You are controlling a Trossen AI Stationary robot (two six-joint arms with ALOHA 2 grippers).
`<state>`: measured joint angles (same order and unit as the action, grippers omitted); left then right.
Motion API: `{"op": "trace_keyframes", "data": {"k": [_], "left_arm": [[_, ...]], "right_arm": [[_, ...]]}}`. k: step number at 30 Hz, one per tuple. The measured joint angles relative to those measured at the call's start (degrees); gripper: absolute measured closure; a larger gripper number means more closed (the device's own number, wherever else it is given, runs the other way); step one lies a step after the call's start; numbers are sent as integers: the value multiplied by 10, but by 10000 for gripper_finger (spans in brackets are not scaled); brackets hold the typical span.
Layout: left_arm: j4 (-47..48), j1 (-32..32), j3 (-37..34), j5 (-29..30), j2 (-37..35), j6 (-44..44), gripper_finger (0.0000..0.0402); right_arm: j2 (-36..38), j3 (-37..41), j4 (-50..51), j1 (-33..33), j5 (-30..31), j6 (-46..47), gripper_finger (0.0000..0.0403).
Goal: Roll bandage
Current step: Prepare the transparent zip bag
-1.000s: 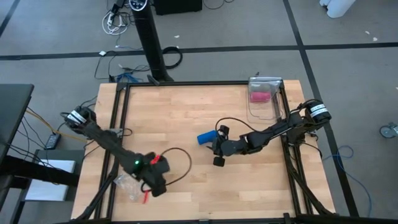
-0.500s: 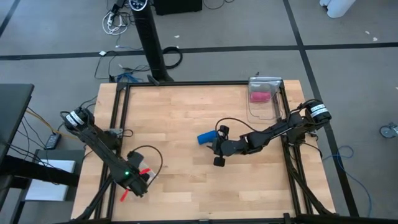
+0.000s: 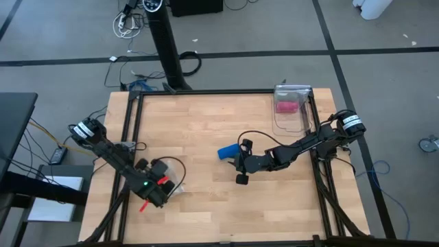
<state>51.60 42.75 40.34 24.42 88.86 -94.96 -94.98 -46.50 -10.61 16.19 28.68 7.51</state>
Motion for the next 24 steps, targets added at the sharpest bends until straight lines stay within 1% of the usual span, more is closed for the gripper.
{"op": "trace_keyframes", "data": {"k": [2, 4, 8, 9, 11, 12, 13, 14, 16, 17, 19, 21, 24], "left_arm": [[-24, -21, -1, 44, 0, 59, 394], [-67, -47, -1, 88, 0, 128, 394], [-181, -99, -1, 168, 0, 309, 394], [-213, -113, 0, 181, 0, 359, 394], [-279, -138, 0, 188, 0, 466, 394], [-293, -146, 5, 190, 0, 506, 394], [-288, -153, 16, 193, 0, 522, 394], [-260, -155, 33, 194, 0, 517, 396], [-153, -157, 75, 171, 0, 454, 397], [-87, -155, 95, 149, 0, 410, 398], [11, -141, 125, 94, 1, 320, 398], [63, -116, 145, 38, 1, 260, 398], [80, -76, 169, -42, 2, 229, 399]], "right_arm": [[0, 0, 0, 0, 0, 4, 319], [0, 0, -3, 0, 0, 4, 320], [0, 0, -10, 4, -3, 3, 319], [0, 0, -11, 5, -3, 3, 318], [0, 0, -12, 7, -3, 0, 316], [0, 0, -12, 9, -3, -1, 316], [0, 0, -12, 9, -3, -1, 316], [0, 0, -12, 9, -3, -1, 316], [0, 0, -11, 10, -3, -1, 317], [0, 0, -11, 10, -3, -1, 317], [0, 0, -11, 12, -3, -1, 316], [0, 0, -11, 13, -3, -4, 315], [0, 0, -11, 13, -3, -16, 317]]}}
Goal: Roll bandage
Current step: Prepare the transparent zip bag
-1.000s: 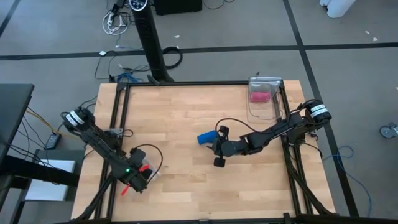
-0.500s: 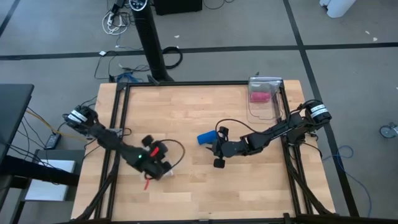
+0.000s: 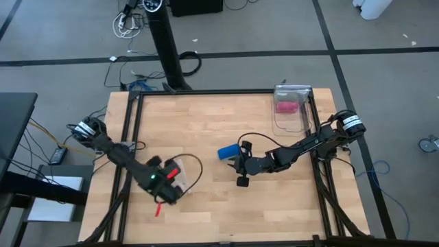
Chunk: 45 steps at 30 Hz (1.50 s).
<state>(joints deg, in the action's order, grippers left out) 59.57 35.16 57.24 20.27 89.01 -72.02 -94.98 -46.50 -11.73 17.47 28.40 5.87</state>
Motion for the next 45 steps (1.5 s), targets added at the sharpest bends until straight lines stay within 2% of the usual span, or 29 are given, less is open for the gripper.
{"op": "trace_keyframes", "data": {"k": [3, 8, 10, 13, 18, 24, 26, 31, 34, 37, 41, 45], "left_arm": [[-1, 38, 17, -71, 0, -38, 399], [4, 92, 25, -192, 0, -168, 400], [7, 112, 13, -226, 0, -230, 400], [40, 134, -13, -241, 0, -320, 400], [55, 143, -68, -210, 0, -398, 399], [41, 118, -121, -123, 0, -408, 399], [40, 107, -135, -70, 0, -402, 399], [-11, 52, -164, 102, 0, -316, 399], [-77, 1, -176, 184, 0, -193, 399], [-153, -55, -178, 259, 0, -45, 399], [-234, -109, -153, 317, 0, 157, 399], [-231, -105, -96, 331, -3, 238, 399]], "right_arm": [[0, 0, 2, -1, 0, -2, 319], [0, 0, 2, -1, 0, -10, 318], [0, 0, 2, -1, 0, -11, 317], [0, 0, 2, -1, 0, -14, 320], [0, 0, 3, -1, 0, -16, 320], [0, 0, 3, 0, 0, -12, 321], [0, 0, 2, 0, 0, -12, 322], [0, 0, -2, 0, -2, -15, 323], [0, 0, -5, 0, -19, -19, 321], [0, 0, -26, 1, -72, -58, 321], [0, 0, -72, 1, -112, -117, 321], [-5, 0, -112, 1, -116, -180, 321]]}}
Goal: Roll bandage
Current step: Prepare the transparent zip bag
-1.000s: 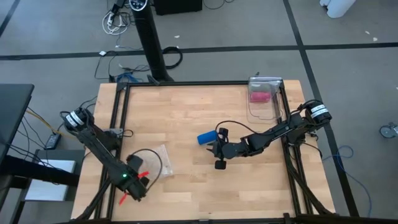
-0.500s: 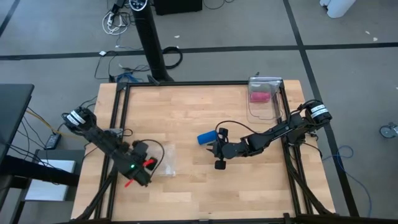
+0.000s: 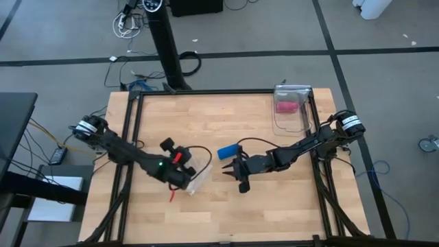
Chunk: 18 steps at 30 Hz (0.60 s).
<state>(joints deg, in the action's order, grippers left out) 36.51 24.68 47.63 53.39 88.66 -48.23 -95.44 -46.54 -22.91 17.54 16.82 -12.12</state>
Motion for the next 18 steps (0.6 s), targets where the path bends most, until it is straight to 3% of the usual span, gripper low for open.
{"op": "trace_keyframes", "data": {"k": [7, 11, 18], "left_arm": [[-9, 103, 31, 36, -33, -37, 399], [-33, 173, 31, 70, -37, -47, 400], [-123, 229, 31, 40, -36, -36, 391]], "right_arm": [[-1, -27, -1, 8, -5, -79, 318], [-18, -47, 7, 8, -42, -93, 309], [-117, -115, 19, 5, -44, -151, 283]]}}
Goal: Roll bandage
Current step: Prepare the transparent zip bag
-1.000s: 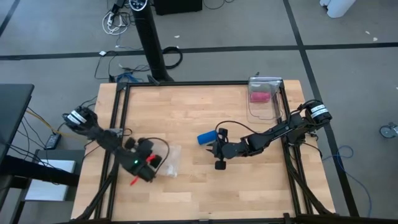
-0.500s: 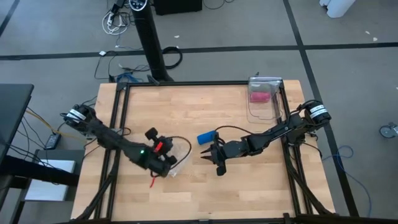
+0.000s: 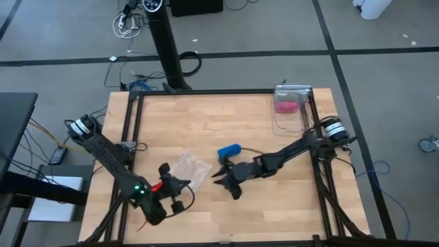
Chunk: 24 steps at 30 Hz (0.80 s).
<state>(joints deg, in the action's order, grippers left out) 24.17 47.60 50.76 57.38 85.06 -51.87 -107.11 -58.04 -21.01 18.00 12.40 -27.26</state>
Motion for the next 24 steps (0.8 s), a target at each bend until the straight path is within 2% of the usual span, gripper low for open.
{"op": "trace_keyframes", "data": {"k": [6, 12, 20, 24], "left_arm": [[-59, 13, 0, -25, 1, 37, 389], [-65, 14, 0, -46, 1, 38, 388], [-63, 13, 0, -64, 2, 40, 387], [-69, 13, 0, -67, 2, 53, 387]], "right_arm": [[-88, -110, 89, -1, 37, -58, 270], [-153, -196, 167, -6, 75, -93, 274], [-185, -226, 197, -22, 106, -105, 286], [-185, -226, 197, -33, 101, -105, 312]]}}
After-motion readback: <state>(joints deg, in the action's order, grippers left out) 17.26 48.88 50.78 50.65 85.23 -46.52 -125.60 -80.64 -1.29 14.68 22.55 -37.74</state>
